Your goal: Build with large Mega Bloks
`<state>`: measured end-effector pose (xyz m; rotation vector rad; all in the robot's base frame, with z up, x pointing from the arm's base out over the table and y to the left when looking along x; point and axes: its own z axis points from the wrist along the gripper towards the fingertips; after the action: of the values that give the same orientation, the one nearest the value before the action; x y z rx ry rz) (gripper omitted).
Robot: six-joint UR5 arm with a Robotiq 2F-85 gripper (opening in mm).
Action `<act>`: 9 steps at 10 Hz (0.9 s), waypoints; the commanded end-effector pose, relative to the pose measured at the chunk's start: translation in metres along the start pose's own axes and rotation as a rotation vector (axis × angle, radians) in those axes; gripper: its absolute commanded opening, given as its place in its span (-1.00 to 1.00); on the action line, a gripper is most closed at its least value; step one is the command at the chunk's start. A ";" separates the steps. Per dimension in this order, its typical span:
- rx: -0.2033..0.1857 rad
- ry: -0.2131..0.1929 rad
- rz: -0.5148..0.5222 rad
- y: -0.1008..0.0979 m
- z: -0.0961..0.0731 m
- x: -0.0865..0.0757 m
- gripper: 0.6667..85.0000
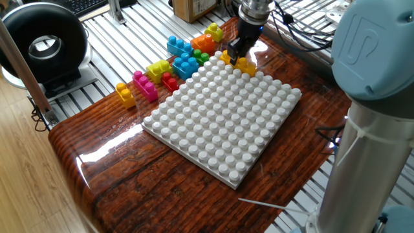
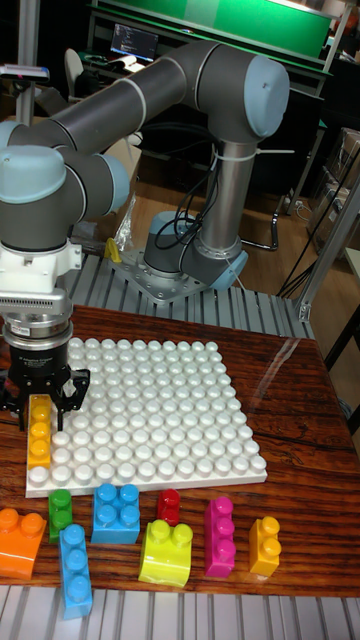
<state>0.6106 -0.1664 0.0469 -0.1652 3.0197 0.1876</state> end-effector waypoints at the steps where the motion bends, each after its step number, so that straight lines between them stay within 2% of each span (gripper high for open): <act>1: -0.013 0.012 0.001 0.000 -0.006 0.003 0.11; 3: -0.014 0.001 0.005 0.000 -0.004 0.000 0.00; 6: 0.010 -0.001 0.031 -0.007 -0.004 0.000 -0.33; 9: 0.017 0.004 0.073 -0.011 -0.005 0.003 -0.43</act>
<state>0.6080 -0.1751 0.0487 -0.1140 3.0330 0.1667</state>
